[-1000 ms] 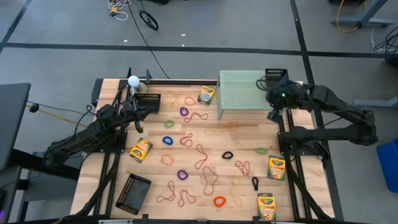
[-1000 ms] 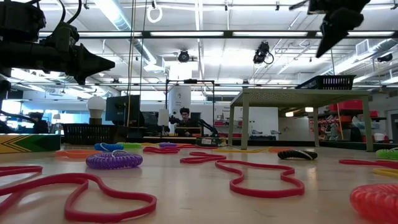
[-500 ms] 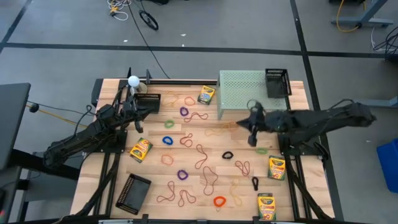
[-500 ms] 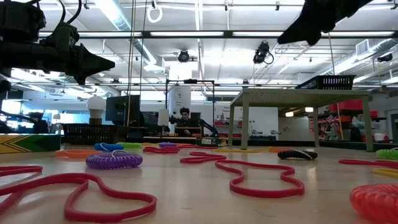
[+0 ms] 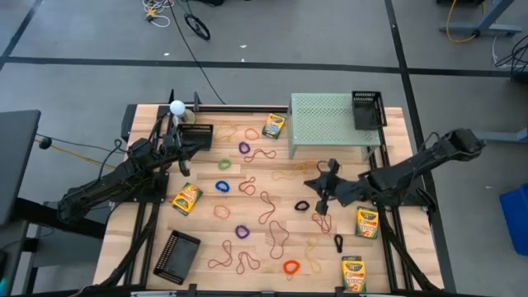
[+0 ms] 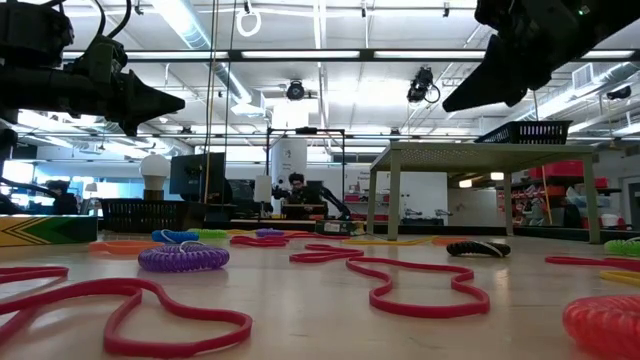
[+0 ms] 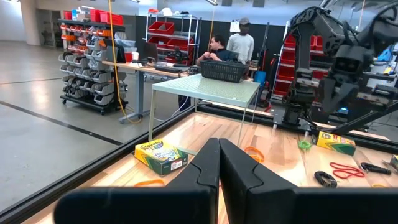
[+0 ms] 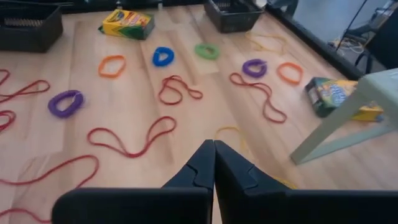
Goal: Pick & Place Office Desk Supplies
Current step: Put the top black basket on the shelf
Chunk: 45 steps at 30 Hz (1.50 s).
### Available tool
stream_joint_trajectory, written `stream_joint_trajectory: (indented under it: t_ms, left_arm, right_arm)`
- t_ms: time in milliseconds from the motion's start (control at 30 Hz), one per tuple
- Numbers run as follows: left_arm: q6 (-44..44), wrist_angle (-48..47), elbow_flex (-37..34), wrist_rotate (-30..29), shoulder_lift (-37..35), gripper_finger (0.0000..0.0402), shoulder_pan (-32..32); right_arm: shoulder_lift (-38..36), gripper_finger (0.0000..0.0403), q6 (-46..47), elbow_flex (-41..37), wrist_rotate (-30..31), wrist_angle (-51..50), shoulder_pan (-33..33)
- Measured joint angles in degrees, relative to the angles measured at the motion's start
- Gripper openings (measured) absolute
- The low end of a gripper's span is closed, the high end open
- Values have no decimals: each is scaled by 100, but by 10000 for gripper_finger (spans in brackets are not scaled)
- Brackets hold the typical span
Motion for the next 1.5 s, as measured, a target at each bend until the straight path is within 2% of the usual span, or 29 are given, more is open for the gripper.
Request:
stream_joint_trajectory:
  t_ms: [267,633,1033,1167,1367,1500]
  left_arm:
    - [-1,1,1,-1,0,7,1]
    - [-1,1,1,-2,0,7,1]
    - [1,-1,1,0,0,7,1]
    - [0,0,1,-1,0,7,1]
    - [108,107,1,-87,3,7,3]
    - [-126,411,1,-431,9,7,1]
  right_arm:
    - [300,8,17,-2,159,359,255]
    - [298,8,-168,-2,245,927,166]
    - [298,9,-142,-2,222,980,172]
    - [296,9,142,-2,-129,979,184]
    - [303,9,102,-2,-1019,1156,126]
    - [621,9,5,-2,-1029,1342,28]
